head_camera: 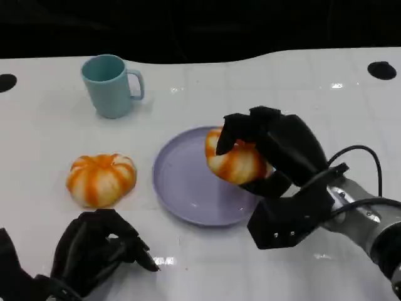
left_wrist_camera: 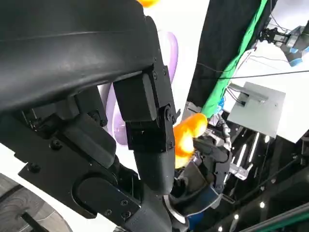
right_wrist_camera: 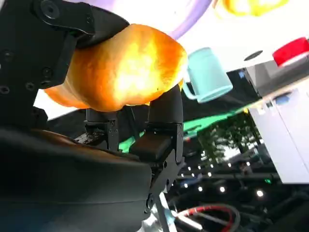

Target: Grasp the bread from the table and place it into the plate.

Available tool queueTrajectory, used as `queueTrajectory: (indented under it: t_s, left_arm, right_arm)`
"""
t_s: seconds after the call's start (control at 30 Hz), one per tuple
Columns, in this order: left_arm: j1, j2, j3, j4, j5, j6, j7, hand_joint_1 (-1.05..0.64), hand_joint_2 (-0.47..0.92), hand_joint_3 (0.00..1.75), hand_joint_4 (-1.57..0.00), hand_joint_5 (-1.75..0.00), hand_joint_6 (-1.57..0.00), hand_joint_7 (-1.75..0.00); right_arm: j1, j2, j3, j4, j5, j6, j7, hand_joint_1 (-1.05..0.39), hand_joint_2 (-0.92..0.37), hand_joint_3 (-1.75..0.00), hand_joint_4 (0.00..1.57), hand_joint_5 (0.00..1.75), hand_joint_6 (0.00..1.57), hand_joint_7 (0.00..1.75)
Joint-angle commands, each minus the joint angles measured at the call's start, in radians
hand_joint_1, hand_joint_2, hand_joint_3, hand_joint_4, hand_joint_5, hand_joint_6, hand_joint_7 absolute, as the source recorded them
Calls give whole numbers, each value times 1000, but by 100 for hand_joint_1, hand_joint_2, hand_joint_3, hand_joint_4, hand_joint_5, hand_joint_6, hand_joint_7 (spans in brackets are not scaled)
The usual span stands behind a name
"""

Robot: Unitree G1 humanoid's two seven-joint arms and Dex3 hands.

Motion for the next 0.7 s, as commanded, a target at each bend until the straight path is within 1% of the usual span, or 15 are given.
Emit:
queueTrajectory:
  t_s: [0.03, 0.07, 0.1, 0.13, 0.17, 0.2, 0.23, 0.27, 0.33, 0.37, 0.4, 0.43, 0.5, 0.53, 0.7]
  left_arm:
    - [10, 13, 0, -7, 0, -3, 7, -105, 60, 0, -157, -59, -157, -36]
    - [10, 12, 0, -6, 0, -5, 7, -105, 60, 0, -157, -59, -157, -36]
    - [10, 12, 0, -5, 1, -6, 7, -105, 60, 0, -157, -59, -157, -36]
    - [10, 12, 0, -6, 1, -5, 7, -105, 60, 0, -157, -59, -157, -36]
    - [9, 12, 1, -6, -1, -4, 6, -105, 60, 0, -157, -59, -157, -36]
    - [10, 11, 1, -7, -1, -2, 7, -105, 60, 0, -157, -59, -157, -35]
    - [10, 10, 2, -8, -3, 0, 8, -105, 60, 0, -157, -59, -157, -35]
    - [10, 10, 2, -8, -3, -1, 8, -105, 60, 0, -157, -59, -157, -36]
    - [10, 11, 2, -8, -3, -1, 7, -105, 60, 0, -157, -59, -157, -36]
    - [10, 11, 2, -8, -3, -2, 8, -105, 60, 0, -157, -59, -157, -35]
    - [10, 11, 3, -7, -3, -3, 7, -105, 60, 0, -157, -59, -157, -36]
    - [9, 11, 3, -6, -3, -3, 6, -105, 60, 0, -157, -59, -157, -36]
    - [9, 11, 3, -4, -2, -6, 6, -105, 60, 0, -157, -59, -157, -36]
    - [9, 11, 3, -5, -1, -6, 6, -105, 60, 0, -157, -59, -157, -36]
    - [10, 12, 1, -9, 2, -4, 12, -105, 60, 0, -157, -59, -157, -36]
  right_arm:
    - [-27, 13, -5, 39, 31, 0, 56, -4, -26, -140, 96, 175, 85, 157]
    - [-29, 15, -6, 45, 36, 6, 75, -6, -30, -132, 93, 167, 85, 138]
    - [-32, 17, -6, 50, 36, 15, 92, -8, -36, -120, 89, 155, 86, 111]
    - [-35, 15, -2, 51, 32, 26, 103, -10, -41, -109, 87, 146, 88, 93]
    - [-37, 14, 0, 49, 28, 36, 112, -13, -46, -96, 84, 141, 89, 76]
    - [-38, 13, 1, 48, 27, 46, 124, -16, -52, -79, 78, 137, 91, 54]
    - [-39, 11, 2, 47, 26, 55, 137, -18, -55, -69, 74, 131, 92, 41]
    - [-40, 9, 4, 44, 23, 65, 148, -20, -59, -59, 70, 117, 90, 30]
    - [-44, 2, 16, 39, 8, 87, 168, -27, -68, -39, 66, 75, 84, 12]
    - [-48, -3, 26, 35, -4, 101, 183, -32, -74, -31, 60, 60, 77, 6]
    - [-50, -8, 33, 28, -9, 119, 206, -42, -83, -19, 51, 42, 65, 3]
    - [-50, -11, 36, 20, -9, 135, 230, -48, -88, -15, 44, 33, 57, 1]
    - [-45, -14, 35, -1, 0, 169, 280, -57, -91, -12, 33, 22, 45, 0]
    - [-42, -15, 34, -12, 3, 182, 298, -65, -92, -14, 25, 17, 36, 0]
    - [-17, -22, 19, -74, 28, 224, 368, -84, -92, -25, 7, 8, 19, 0]
